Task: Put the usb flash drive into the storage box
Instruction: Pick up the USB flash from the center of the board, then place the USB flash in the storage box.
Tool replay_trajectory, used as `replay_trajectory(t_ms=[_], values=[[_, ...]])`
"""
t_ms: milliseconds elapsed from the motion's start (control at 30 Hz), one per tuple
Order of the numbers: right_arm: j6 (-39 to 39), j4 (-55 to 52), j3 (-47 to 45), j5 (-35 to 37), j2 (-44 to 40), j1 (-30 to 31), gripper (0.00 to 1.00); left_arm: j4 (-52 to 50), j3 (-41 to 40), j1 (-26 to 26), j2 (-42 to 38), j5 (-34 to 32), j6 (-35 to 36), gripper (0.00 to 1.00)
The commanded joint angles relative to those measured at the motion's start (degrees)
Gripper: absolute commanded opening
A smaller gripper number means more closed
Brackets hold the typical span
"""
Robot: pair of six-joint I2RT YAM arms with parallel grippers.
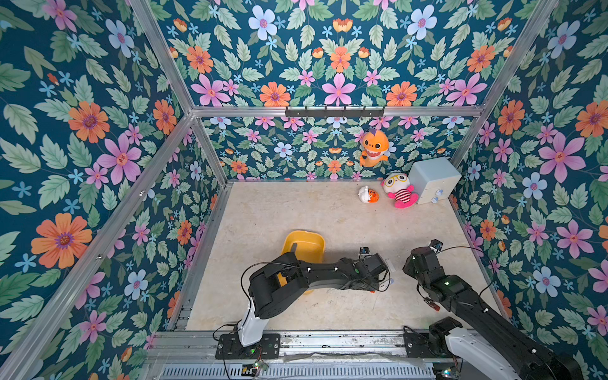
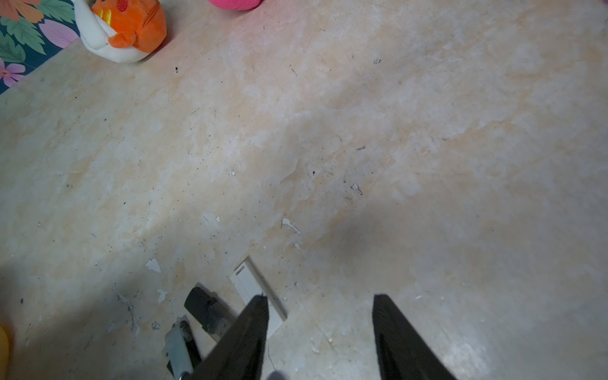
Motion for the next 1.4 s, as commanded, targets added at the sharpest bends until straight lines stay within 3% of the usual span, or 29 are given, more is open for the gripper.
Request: replay_trajectory(t_ms=[0, 200, 433, 667, 800, 967, 1133, 1367], values=[[-0.6, 0.5, 0.1, 0.0, 0.1, 0.0, 0.57, -4.2, 0.8, -0.1, -0.4, -1.8, 1.5, 0.21], [-0.6, 0.5, 0.1, 0.0, 0.0, 0.0, 0.57, -5.6, 2.3, 0.0, -1.5, -3.0, 3.0, 0.19], [-0.6, 0.5, 0.0, 0.0, -0.1, 0.0, 0.57, -17.0, 3.8, 3.1, -9.3, -10.9, 7.5, 0.17], [-0.7, 0.7, -0.1, -0.3, -0.3, 0.0, 0.57, -22.4, -6.3, 16.9, -27.9, -13.3, 13.6, 0.17], [-0.9, 0.9, -0.2, -0.4, -0.3, 0.0, 0.57, -23.7, -10.9, 26.2, -33.9, -11.9, 19.4, 0.18], [-1.0, 1.0, -0.2, -0.5, -0.2, 0.0, 0.57, -24.2, -11.4, 29.9, -30.9, -12.9, 26.6, 0.17], [-1.0, 1.0, -0.3, -0.4, -0.5, -0.1, 0.57, -23.1, -10.4, 31.3, -25.1, -15.7, 29.4, 0.16], [-1.0, 1.1, -0.3, -0.7, -0.4, 0.0, 0.57, -17.6, -10.6, 32.5, -18.0, -12.4, 33.4, 0.16]])
